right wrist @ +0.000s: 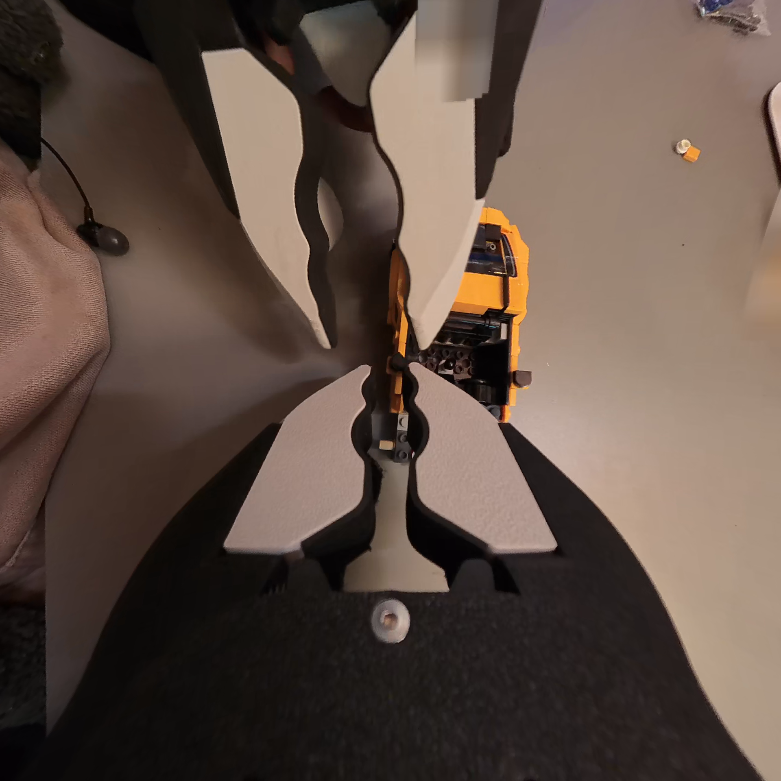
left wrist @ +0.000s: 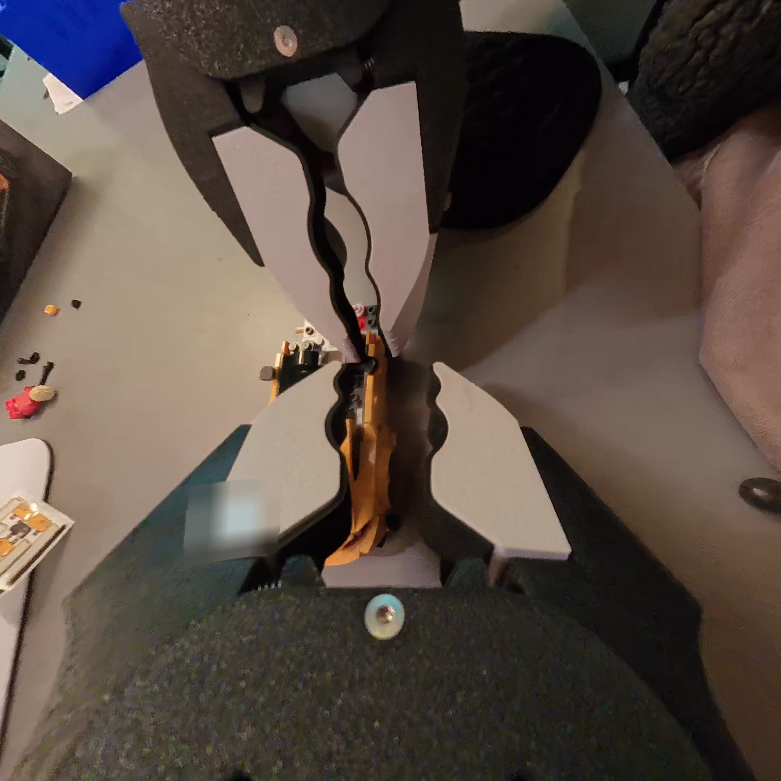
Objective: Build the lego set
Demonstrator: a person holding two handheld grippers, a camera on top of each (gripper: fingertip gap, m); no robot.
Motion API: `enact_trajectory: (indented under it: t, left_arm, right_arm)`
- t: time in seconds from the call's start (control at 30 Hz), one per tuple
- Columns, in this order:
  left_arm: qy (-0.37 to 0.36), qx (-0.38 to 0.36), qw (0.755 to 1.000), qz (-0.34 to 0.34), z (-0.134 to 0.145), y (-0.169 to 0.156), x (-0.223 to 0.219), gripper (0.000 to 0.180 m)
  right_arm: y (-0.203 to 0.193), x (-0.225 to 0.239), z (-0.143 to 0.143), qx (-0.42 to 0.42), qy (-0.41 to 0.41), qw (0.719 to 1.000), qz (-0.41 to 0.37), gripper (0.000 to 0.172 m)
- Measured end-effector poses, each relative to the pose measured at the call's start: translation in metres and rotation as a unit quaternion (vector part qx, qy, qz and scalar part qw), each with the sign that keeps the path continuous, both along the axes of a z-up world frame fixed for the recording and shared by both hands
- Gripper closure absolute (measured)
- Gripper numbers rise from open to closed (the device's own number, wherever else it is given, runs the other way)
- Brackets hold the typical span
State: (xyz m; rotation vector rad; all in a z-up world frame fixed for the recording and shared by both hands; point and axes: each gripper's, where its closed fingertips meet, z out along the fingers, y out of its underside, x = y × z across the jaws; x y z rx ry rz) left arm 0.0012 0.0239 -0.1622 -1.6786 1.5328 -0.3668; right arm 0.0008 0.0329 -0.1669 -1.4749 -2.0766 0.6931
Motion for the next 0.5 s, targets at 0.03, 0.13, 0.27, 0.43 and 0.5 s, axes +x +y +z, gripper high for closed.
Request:
enact_trajectory:
  t: [0.03, 0.13, 0.27, 0.43, 0.5]
  left_arm:
    - [0.011, 0.009, 1.0, -0.001, -0.001, 0.0, -0.001, 0.146]
    - [0.042, 0.022, 0.999, 0.0, -0.004, -0.003, -0.003, 0.152]
    - [0.074, 0.044, 0.996, -0.003, -0.008, -0.005, -0.001, 0.154]
    - [0.103, 0.063, 0.993, -0.003, -0.013, -0.004, -0.001, 0.152]
    - [0.109, 0.069, 0.992, -0.005, -0.014, -0.005, 0.0, 0.153]
  right_arm:
    - [0.0, 0.0, 0.0, 0.0, 0.0, 1.0, 0.0, 0.161]
    - [-0.001, 0.001, 0.0, -0.001, 0.001, 1.0, 0.002, 0.161]
    - [-0.002, 0.002, 0.0, -0.002, 0.004, 1.0, 0.004, 0.16]
    - [-0.001, 0.003, -0.001, -0.002, 0.006, 1.0, 0.002, 0.161]
    - [-0.001, 0.003, -0.002, -0.002, 0.008, 1.0, 0.002, 0.161]
